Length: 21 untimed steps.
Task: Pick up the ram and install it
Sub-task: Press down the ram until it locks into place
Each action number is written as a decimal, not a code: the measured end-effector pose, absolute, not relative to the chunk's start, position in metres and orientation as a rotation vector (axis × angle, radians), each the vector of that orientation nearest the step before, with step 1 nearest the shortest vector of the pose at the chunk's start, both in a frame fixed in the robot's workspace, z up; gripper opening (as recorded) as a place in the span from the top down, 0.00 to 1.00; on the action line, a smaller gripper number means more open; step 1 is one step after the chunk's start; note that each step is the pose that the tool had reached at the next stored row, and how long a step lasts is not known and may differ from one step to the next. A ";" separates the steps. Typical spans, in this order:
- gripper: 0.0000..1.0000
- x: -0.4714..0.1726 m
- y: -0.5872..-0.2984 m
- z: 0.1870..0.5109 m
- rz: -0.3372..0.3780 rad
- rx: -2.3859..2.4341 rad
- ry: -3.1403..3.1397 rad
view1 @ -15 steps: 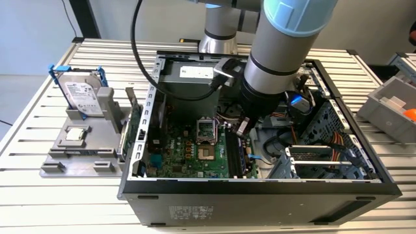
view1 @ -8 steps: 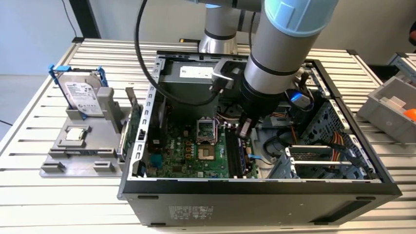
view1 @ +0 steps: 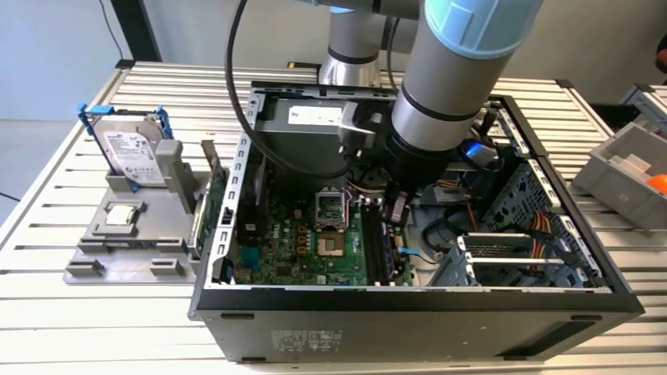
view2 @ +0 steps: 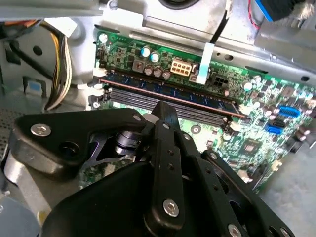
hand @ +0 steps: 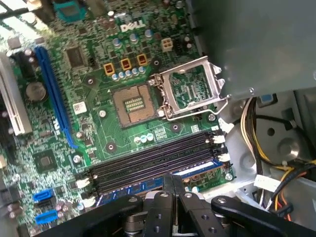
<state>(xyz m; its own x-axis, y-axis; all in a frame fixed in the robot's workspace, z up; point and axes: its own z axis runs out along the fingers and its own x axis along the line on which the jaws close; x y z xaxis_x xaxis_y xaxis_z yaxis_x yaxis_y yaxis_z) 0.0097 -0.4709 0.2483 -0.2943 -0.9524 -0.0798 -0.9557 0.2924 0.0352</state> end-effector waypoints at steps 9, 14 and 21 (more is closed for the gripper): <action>1.00 0.010 -0.471 0.248 0.084 -2.001 2.328; 1.00 0.010 -0.471 0.248 0.078 -2.068 2.262; 1.00 0.011 -0.471 0.242 0.078 -2.068 2.262</action>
